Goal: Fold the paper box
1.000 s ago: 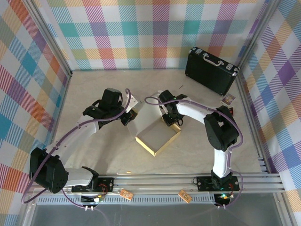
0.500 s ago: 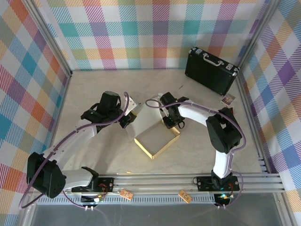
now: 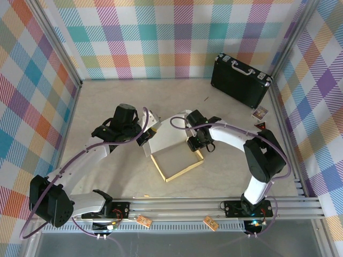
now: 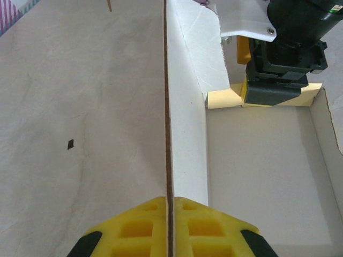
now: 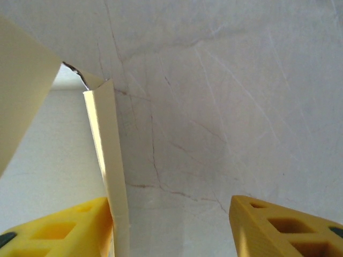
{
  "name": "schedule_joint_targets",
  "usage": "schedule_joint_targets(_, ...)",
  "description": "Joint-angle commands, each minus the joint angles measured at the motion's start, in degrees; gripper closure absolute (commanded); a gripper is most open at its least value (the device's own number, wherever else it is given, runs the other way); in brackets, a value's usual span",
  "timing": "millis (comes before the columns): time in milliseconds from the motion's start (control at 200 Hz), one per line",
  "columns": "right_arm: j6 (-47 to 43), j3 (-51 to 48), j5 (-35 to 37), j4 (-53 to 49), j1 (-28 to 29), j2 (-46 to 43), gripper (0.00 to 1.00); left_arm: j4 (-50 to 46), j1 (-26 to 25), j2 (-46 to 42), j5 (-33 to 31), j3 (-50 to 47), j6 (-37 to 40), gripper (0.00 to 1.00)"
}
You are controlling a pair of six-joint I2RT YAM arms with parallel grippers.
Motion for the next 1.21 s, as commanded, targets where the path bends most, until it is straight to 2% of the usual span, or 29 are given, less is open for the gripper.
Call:
schedule_joint_targets(0,-3.54,-2.48,-4.52,1.27,3.94,-2.75,0.41,12.51,-1.29,-1.25,2.31,0.85,1.72,1.0)
schedule_joint_targets(350,2.46,-8.59,-2.68,6.41,3.41,-9.0,0.35,11.82,-1.28,-1.67,2.01,0.96,2.0,1.0)
schedule_joint_targets(545,4.36,-11.14,-6.73,7.29,2.91,-12.53,0.31,11.53,-1.34,-1.75,2.04,0.93,2.1,1.0)
schedule_joint_targets(695,6.67,-12.05,-6.49,7.18,2.04,-13.22,0.3,11.39,-1.33,-1.77,1.96,1.02,2.26,1.0)
schedule_joint_targets(1075,9.55,-14.26,-9.51,7.14,-0.23,-13.21,0.38,11.38,-1.33,-1.38,1.81,0.98,2.36,1.0)
schedule_joint_targets(1200,9.55,-13.19,-7.94,7.45,-0.34,-12.47,0.41,11.22,-1.41,-1.24,1.96,1.02,2.36,1.0)
